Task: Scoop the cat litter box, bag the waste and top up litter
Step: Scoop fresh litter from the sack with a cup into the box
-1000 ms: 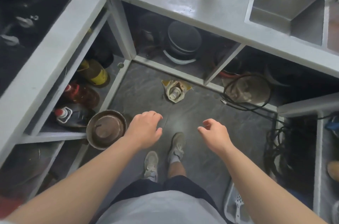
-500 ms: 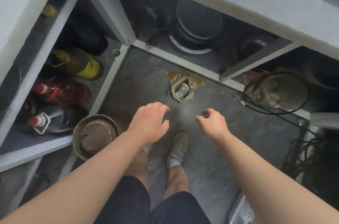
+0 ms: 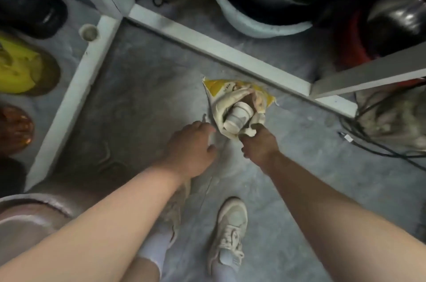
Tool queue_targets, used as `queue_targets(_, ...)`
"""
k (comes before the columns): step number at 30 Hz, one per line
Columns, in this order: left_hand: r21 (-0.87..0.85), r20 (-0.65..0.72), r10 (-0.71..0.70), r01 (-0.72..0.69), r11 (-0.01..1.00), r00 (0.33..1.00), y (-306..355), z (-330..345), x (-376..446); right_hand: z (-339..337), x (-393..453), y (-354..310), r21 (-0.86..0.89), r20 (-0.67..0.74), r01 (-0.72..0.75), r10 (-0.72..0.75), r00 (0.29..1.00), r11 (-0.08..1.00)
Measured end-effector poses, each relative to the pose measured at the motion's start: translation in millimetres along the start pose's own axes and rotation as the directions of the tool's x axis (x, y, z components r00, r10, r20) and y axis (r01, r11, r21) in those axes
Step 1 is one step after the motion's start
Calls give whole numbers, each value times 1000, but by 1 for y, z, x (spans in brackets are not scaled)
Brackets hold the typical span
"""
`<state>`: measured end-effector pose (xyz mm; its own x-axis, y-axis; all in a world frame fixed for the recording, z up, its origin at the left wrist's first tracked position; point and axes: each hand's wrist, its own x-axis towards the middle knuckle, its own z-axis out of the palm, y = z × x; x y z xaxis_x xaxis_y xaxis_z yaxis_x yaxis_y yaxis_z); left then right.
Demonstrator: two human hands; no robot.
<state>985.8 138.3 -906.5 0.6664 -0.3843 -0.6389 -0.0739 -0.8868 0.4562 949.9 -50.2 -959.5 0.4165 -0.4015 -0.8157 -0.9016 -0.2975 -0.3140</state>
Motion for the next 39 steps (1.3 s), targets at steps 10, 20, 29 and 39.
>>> queue_targets(10,-89,-15,104,-105,990,994,-26,40,117,29,98,-31,-217,-62,32,-46,997,976)
queue_targets(20,11,129,134,-137,991,983,-10,42,140,38,120,-24,-295,-134,59,-102,986,954)
queue_targets(29,2,141,161,-163,987,977,-16,45,147,46,123,-12,-247,-241,231,-291,926,941)
queue_targets(39,-2,155,140,-141,990,978,-19,47,148,59,109,7,-167,-279,349,-384,880,922)
